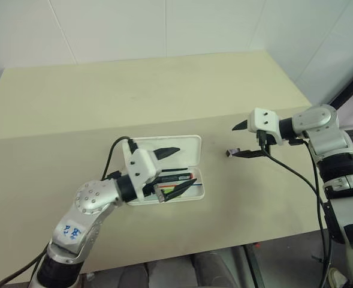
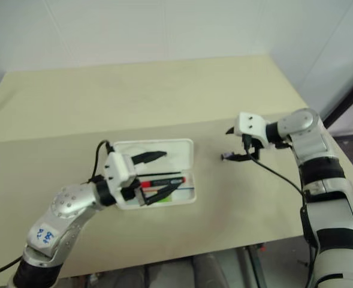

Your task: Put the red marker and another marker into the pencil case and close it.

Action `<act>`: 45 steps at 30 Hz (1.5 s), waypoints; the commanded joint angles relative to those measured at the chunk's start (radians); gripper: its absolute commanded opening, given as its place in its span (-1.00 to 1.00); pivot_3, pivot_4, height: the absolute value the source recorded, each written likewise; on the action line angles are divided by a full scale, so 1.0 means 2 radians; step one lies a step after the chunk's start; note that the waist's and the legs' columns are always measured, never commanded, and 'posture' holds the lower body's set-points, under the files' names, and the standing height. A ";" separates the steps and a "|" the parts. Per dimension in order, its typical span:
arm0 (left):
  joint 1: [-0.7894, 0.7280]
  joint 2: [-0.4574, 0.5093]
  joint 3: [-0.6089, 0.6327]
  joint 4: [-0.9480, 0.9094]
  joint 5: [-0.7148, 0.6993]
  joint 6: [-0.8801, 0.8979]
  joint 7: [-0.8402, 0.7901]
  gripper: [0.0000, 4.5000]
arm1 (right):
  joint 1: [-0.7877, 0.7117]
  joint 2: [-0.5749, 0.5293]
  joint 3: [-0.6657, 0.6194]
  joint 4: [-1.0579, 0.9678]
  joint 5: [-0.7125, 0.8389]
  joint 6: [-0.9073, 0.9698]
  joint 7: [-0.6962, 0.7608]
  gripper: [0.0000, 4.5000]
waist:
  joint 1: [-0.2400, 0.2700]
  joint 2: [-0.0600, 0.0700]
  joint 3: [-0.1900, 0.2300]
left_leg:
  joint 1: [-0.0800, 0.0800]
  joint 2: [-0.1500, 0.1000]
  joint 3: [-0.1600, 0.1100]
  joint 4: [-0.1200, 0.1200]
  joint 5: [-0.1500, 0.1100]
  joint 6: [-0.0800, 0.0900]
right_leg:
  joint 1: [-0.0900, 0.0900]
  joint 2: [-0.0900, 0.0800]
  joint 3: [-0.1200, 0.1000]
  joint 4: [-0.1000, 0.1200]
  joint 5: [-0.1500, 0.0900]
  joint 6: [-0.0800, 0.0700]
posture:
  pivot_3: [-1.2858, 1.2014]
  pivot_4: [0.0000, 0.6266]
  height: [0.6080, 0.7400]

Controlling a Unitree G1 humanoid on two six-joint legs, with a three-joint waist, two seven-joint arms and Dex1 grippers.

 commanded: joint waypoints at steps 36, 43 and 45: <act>-0.001 -0.100 -0.043 -0.002 0.043 0.015 0.091 1.00 | -0.103 0.070 0.057 0.182 -0.115 -0.079 -0.004 0.44 | -0.013 0.000 0.000 | 0.002 -0.001 0.001 0.000 0.000 0.000 | 0.003 0.000 0.002 -0.002 0.000 0.000 | 0.03 -0.52 1.00; 0.002 -0.099 -0.041 -0.005 0.045 0.014 0.094 1.00 | -0.118 0.077 0.070 0.219 -0.147 -0.078 -0.026 -0.68 | -0.016 0.000 0.000 | 0.002 -0.001 0.001 0.001 0.000 0.000 | 0.004 0.000 0.003 -0.002 0.000 0.000 | 0.03 -0.52 1.00; 0.004 -0.099 -0.041 -0.006 0.046 0.013 0.095 1.00 | -0.120 0.078 0.069 0.223 -0.149 -0.078 -0.033 -0.85 | -0.017 0.000 0.000 | 0.002 -0.001 0.001 0.001 0.000 0.000 | 0.004 0.000 0.003 -0.002 0.000 0.000 | 0.03 -0.52 1.00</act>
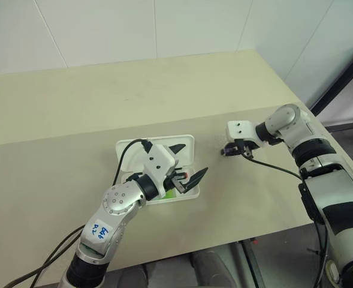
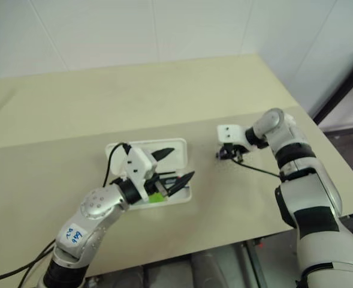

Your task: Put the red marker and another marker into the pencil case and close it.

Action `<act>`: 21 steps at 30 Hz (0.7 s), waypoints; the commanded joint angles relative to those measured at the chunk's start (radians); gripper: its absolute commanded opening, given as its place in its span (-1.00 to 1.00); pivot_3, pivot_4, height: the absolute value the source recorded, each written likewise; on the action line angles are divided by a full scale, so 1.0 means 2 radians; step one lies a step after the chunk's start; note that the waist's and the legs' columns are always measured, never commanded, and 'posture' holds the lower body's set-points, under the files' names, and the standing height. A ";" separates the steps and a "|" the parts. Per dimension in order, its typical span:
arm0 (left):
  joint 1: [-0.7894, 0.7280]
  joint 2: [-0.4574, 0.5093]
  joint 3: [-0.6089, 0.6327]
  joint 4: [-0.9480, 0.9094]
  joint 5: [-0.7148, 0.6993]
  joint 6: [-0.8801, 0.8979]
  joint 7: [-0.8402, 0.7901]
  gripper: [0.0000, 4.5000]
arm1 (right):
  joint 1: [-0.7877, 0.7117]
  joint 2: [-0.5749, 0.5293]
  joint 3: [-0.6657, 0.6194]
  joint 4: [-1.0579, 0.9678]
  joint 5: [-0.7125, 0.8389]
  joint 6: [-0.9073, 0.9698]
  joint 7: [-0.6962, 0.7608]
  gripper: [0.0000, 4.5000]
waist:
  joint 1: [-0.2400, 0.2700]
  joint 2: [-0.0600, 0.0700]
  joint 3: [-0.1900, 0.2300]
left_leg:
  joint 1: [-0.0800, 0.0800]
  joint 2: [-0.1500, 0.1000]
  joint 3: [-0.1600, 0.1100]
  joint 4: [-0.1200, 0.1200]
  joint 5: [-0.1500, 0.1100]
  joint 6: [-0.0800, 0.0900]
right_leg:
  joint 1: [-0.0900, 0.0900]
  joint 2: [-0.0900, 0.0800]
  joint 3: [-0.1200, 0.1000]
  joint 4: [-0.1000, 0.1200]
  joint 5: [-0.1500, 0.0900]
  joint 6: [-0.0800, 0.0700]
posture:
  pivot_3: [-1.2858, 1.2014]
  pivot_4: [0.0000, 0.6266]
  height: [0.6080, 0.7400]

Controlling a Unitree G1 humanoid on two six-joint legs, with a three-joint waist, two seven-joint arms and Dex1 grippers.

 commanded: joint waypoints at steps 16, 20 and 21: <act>0.021 0.026 0.024 -0.032 -0.014 -0.025 -0.029 1.00 | 0.014 -0.031 -0.040 -0.104 0.042 0.028 0.031 -0.85 | -0.001 0.000 0.000 | 0.000 0.000 0.000 -0.002 0.000 0.000 | 0.000 0.000 0.000 0.000 0.000 0.002 | 0.03 -0.52 1.00; 0.046 0.060 0.050 -0.029 -0.024 -0.053 -0.070 1.00 | 0.091 -0.060 -0.065 -0.295 0.092 0.142 0.068 -0.85 | 0.002 0.000 0.000 | 0.000 0.000 -0.001 -0.002 0.000 0.000 | -0.001 0.000 0.000 0.000 0.000 0.003 | 0.03 -0.52 1.00; 0.050 0.070 0.058 -0.027 -0.028 -0.063 -0.082 1.00 | 0.111 -0.066 -0.071 -0.347 0.103 0.177 0.069 -0.85 | 0.003 0.000 0.000 | 0.000 0.000 -0.001 -0.002 0.000 0.000 | -0.001 0.000 0.000 0.000 -0.001 0.003 | 0.03 -0.52 1.00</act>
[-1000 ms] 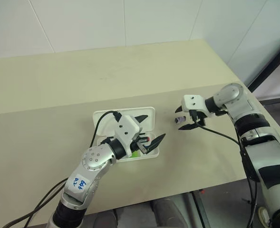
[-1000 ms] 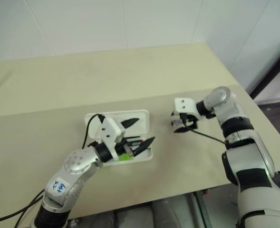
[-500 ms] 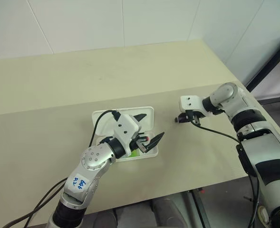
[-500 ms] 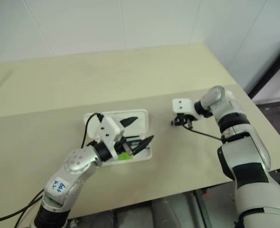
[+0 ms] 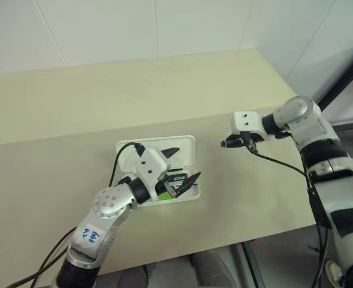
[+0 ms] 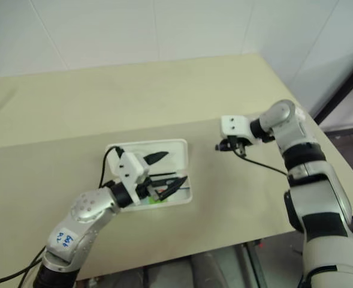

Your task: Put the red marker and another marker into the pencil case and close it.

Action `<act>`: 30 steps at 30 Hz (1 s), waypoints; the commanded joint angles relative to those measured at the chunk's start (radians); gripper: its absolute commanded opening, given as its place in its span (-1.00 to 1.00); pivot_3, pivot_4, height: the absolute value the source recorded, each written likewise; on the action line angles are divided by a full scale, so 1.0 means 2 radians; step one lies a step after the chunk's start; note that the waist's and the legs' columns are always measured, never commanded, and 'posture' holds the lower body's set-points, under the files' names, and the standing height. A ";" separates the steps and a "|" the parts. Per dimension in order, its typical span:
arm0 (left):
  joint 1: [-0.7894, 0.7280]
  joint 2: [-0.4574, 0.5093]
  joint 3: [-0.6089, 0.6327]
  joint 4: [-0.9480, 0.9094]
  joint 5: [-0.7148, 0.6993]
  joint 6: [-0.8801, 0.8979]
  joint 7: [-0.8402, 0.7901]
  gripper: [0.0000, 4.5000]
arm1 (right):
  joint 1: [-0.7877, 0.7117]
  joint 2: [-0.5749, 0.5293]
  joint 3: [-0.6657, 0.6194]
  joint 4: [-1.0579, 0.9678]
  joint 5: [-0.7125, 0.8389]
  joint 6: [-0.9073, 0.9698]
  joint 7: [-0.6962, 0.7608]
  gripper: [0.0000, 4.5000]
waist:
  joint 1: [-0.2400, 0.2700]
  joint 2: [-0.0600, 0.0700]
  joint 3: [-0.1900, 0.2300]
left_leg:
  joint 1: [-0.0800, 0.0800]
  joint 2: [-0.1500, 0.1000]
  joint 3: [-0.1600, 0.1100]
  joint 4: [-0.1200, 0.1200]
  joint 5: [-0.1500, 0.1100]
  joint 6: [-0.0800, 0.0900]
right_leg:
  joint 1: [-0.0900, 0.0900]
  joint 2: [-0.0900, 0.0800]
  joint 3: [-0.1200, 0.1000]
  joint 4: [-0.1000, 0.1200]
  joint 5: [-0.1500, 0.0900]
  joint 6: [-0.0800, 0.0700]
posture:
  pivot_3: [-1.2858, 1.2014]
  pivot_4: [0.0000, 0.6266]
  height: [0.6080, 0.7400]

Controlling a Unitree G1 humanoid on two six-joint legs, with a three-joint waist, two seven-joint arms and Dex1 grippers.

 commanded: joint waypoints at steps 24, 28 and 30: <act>0.058 0.123 0.079 0.033 -0.055 -0.136 -0.198 1.00 | 0.177 -0.019 0.003 -0.594 0.216 0.475 -0.101 -0.85 | 0.004 0.000 0.001 | -0.003 0.000 0.001 -0.001 -0.002 -0.001 | -0.005 0.000 0.000 -0.001 -0.004 -0.005 | 0.03 -0.52 1.00; 0.067 0.123 0.080 0.031 -0.056 -0.143 -0.199 1.00 | 0.182 -0.012 0.028 -0.598 0.215 0.485 -0.124 -0.85 | 0.009 0.000 0.001 | -0.004 0.000 0.001 -0.001 -0.002 -0.001 | -0.007 0.000 0.000 0.000 -0.004 -0.005 | 0.03 -0.52 1.00; 0.073 0.124 0.081 0.028 -0.055 -0.143 -0.198 1.00 | 0.184 -0.008 0.043 -0.600 0.215 0.493 -0.134 -0.85 | 0.010 0.000 0.001 | -0.004 0.001 0.001 0.000 -0.002 -0.001 | -0.007 0.000 0.000 0.000 -0.004 -0.005 | 0.03 -0.52 1.00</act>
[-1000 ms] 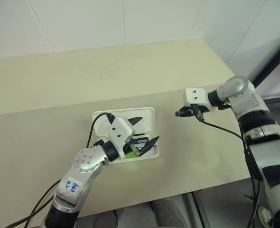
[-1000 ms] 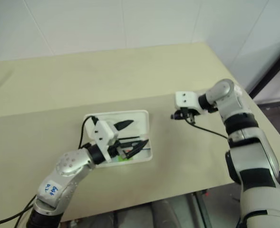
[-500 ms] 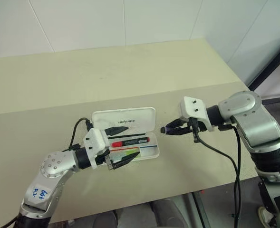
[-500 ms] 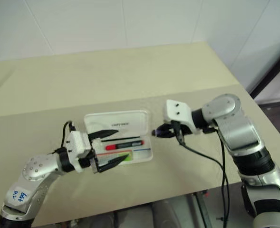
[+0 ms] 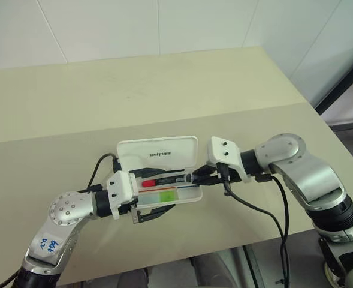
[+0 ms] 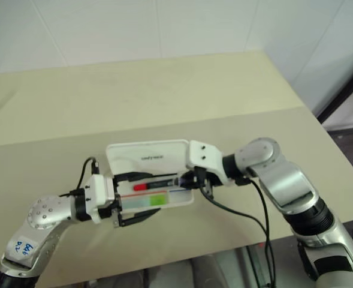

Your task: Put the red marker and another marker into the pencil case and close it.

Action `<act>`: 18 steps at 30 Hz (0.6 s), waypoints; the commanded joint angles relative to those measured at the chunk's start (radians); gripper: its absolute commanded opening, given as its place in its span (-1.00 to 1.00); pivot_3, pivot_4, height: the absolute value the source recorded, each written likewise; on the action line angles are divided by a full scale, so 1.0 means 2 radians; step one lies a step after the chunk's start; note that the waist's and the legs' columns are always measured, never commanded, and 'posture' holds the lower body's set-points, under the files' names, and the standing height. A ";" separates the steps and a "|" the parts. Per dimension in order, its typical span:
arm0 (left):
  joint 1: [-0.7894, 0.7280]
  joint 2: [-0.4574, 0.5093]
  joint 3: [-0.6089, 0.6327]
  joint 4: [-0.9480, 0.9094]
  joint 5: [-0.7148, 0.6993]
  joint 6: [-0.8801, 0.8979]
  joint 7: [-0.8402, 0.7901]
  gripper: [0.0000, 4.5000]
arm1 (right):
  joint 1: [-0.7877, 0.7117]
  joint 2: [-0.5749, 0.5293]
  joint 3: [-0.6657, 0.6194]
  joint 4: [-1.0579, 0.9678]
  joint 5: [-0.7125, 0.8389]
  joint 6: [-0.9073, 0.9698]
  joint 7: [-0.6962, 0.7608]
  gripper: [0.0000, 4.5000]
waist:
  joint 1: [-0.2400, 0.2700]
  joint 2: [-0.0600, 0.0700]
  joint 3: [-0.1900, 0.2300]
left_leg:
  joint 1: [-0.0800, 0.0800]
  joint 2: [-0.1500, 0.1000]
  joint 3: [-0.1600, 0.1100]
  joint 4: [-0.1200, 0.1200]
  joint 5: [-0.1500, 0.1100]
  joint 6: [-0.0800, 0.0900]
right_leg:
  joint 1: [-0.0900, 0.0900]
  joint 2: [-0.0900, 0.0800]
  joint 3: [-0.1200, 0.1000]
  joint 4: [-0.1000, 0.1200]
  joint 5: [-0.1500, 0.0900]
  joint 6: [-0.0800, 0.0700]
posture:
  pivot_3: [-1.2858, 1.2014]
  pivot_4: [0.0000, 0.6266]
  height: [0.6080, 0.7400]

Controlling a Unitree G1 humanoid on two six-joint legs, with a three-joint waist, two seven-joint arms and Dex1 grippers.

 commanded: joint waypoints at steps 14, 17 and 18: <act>0.020 0.002 0.003 -0.035 -0.003 -0.002 0.014 1.00 | -0.004 0.007 0.061 0.000 -0.005 -0.019 -0.029 -0.85 | 0.003 0.000 0.000 | 0.000 0.000 0.000 0.000 0.000 0.000 | 0.000 0.000 0.000 0.000 0.000 0.000 | 0.03 -0.52 1.00; 0.020 0.001 0.002 -0.037 -0.002 0.000 0.018 1.00 | -0.006 0.003 0.067 0.003 -0.010 -0.027 -0.024 -0.85 | 0.003 0.000 0.000 | 0.000 0.000 0.000 0.000 0.000 0.000 | 0.000 0.000 0.000 0.000 0.000 0.000 | 0.03 -0.52 1.00; 0.020 0.001 0.002 -0.038 -0.002 0.000 0.019 1.00 | -0.007 0.004 0.068 0.005 -0.012 -0.030 -0.026 -0.69 | 0.003 0.000 0.000 | 0.000 0.000 0.000 0.000 0.000 0.000 | 0.000 0.000 0.000 0.000 0.000 0.000 | 0.03 -0.52 1.00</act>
